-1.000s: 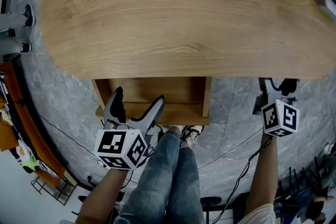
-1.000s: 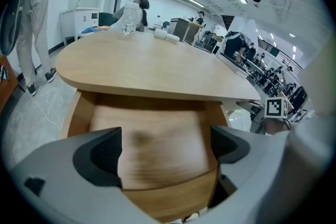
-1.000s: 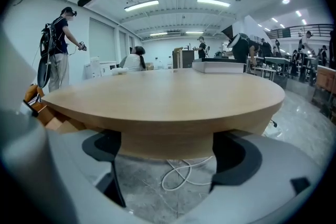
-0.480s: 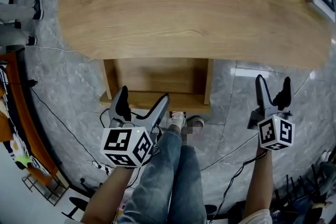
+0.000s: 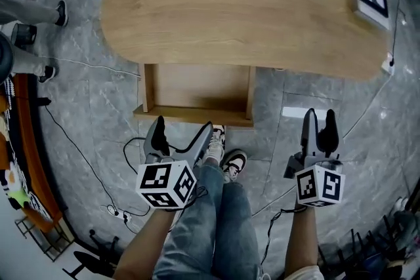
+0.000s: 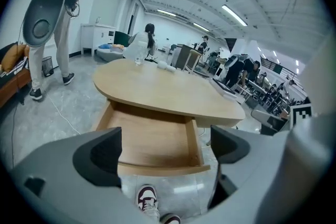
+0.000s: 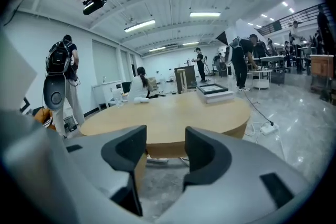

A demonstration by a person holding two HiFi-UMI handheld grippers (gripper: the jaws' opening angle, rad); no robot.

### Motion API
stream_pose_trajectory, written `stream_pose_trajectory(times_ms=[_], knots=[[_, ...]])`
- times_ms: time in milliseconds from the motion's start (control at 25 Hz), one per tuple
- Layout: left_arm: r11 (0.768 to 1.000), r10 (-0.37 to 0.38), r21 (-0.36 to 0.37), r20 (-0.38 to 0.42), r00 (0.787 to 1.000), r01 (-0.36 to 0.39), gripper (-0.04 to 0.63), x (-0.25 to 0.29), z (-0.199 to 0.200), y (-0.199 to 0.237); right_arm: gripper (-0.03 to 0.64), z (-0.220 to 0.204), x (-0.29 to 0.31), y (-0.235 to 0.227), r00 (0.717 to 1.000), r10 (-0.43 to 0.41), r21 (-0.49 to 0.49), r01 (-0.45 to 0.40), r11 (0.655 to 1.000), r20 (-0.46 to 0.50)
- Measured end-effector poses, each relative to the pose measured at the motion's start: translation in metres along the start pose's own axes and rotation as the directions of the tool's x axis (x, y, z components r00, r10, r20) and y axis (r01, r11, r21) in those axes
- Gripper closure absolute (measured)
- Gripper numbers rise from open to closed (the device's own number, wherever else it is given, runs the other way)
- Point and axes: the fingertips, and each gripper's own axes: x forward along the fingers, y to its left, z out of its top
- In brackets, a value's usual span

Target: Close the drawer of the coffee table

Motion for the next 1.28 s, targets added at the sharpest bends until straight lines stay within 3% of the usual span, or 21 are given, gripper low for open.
stream_pose_trajectory(times_ms=[200,360,480,640,920,1080,1280], knots=[[1.000,0.006,-0.002,0.028,1.000,-0.006,0.072,-0.027,0.004,-0.010,0.482,0.018,-0.035,0.007,0.999,-0.044,0.030,0.044,0.999,0.000],[1.000,0.018,0.000,0.038,0.999,-0.018,0.072,-0.038,0.002,-0.008,0.614,0.017,-0.055,-0.003,0.990,-0.143,0.047,0.144,0.989,-0.022],[1.000,0.027,0.005,0.040,0.999,-0.027,0.072,-0.042,-0.005,-0.002,0.615,0.012,-0.062,-0.002,0.986,-0.164,0.039,0.165,0.985,-0.039],[0.998,0.046,0.028,0.057,0.997,-0.048,0.072,-0.042,-0.014,0.008,0.615,0.007,-0.061,0.006,0.990,-0.133,0.012,0.134,0.991,-0.055],[0.989,0.080,0.110,0.136,0.988,-0.095,0.072,-0.031,-0.039,0.029,0.615,0.012,-0.061,0.026,0.990,-0.117,-0.103,0.110,0.989,-0.075],[0.973,0.093,0.191,0.195,0.976,-0.130,0.072,-0.019,-0.050,0.046,0.615,0.009,-0.057,0.035,0.991,-0.095,-0.163,0.079,0.984,-0.090],[0.968,0.114,0.186,0.276,0.954,-0.169,0.072,-0.008,-0.064,0.064,0.615,-0.004,-0.041,0.052,0.989,-0.051,-0.208,0.021,0.978,-0.138]])
